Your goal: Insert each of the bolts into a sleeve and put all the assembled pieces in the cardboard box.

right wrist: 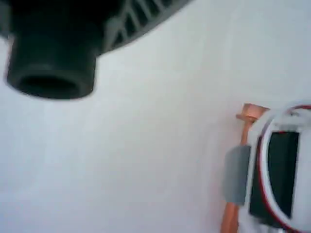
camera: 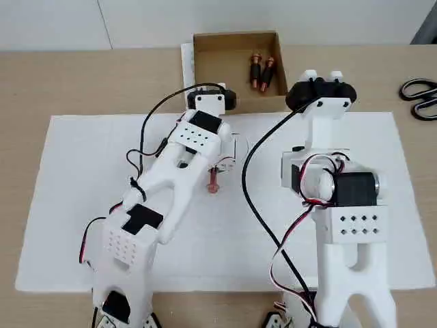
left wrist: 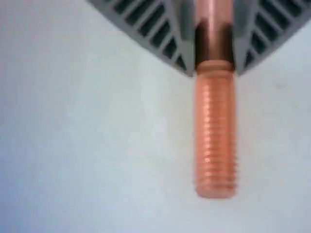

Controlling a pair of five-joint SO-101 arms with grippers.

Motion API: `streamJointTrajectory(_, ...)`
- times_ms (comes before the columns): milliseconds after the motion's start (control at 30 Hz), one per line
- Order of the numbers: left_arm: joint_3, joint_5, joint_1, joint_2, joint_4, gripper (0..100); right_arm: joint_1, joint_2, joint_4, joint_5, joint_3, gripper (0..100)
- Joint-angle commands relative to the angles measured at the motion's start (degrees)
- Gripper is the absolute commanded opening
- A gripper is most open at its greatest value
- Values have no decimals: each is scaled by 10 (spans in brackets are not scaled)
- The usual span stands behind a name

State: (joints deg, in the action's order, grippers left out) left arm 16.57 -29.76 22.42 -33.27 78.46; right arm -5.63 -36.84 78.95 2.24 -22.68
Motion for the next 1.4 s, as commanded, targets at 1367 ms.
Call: streamJointTrajectory(1367,151,209,-2,30,139,6,6,-18,-2,-2,-2,3)
